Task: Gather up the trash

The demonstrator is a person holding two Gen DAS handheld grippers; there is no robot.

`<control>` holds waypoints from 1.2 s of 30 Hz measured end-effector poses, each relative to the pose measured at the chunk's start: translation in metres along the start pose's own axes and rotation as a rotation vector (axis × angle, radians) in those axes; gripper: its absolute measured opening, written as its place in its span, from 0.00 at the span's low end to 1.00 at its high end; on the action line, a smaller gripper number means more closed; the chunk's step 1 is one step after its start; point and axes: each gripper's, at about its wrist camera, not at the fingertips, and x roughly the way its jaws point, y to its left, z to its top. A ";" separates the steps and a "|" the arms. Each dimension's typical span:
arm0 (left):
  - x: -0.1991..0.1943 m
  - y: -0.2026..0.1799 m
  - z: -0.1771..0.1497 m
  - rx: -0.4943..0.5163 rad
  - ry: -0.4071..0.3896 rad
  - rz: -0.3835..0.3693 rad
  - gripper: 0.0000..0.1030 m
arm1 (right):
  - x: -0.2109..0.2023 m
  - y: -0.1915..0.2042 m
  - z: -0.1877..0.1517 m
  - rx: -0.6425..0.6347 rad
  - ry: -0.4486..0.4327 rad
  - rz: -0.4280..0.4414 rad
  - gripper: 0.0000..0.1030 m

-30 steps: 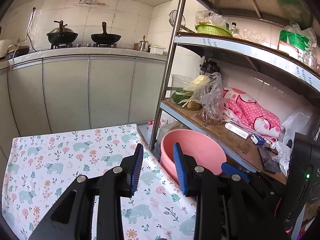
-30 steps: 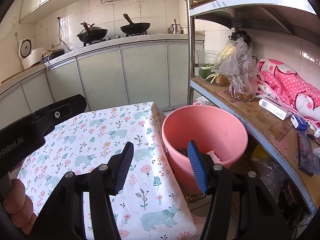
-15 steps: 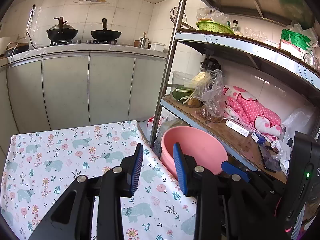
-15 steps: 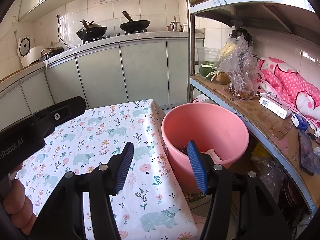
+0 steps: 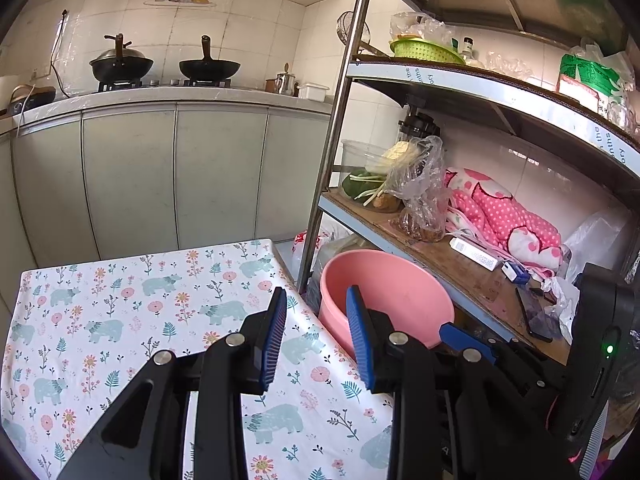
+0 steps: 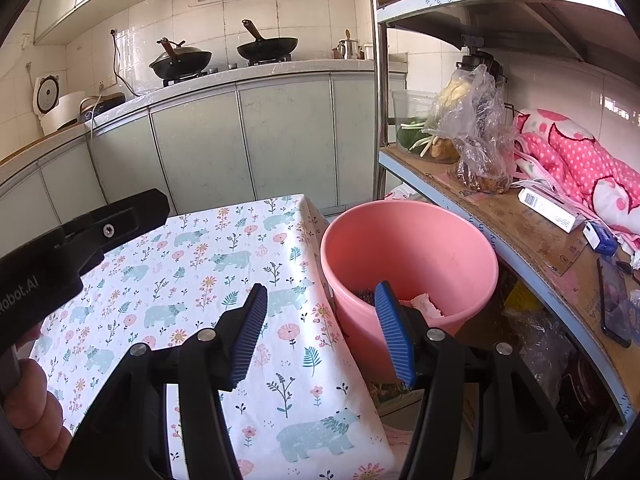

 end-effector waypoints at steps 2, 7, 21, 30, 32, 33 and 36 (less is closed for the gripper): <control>0.000 0.000 0.000 -0.001 -0.001 -0.001 0.29 | 0.000 -0.001 0.000 0.001 0.000 0.000 0.55; 0.000 -0.001 0.000 0.000 0.000 -0.003 0.29 | 0.000 -0.001 -0.001 0.001 0.003 0.001 0.55; 0.000 -0.002 -0.001 0.000 0.004 -0.005 0.29 | 0.002 0.000 -0.002 -0.002 0.007 0.003 0.55; 0.001 -0.003 -0.003 0.003 0.010 -0.008 0.29 | 0.002 0.000 -0.003 -0.001 0.009 0.002 0.55; 0.001 -0.003 -0.003 0.004 0.012 -0.008 0.29 | 0.003 0.000 -0.003 -0.001 0.010 0.002 0.55; 0.001 -0.003 -0.003 0.005 0.013 -0.008 0.29 | 0.003 0.000 -0.003 -0.001 0.012 0.002 0.55; 0.002 -0.002 -0.004 0.007 0.017 -0.010 0.29 | 0.005 0.000 -0.004 0.000 0.015 0.003 0.55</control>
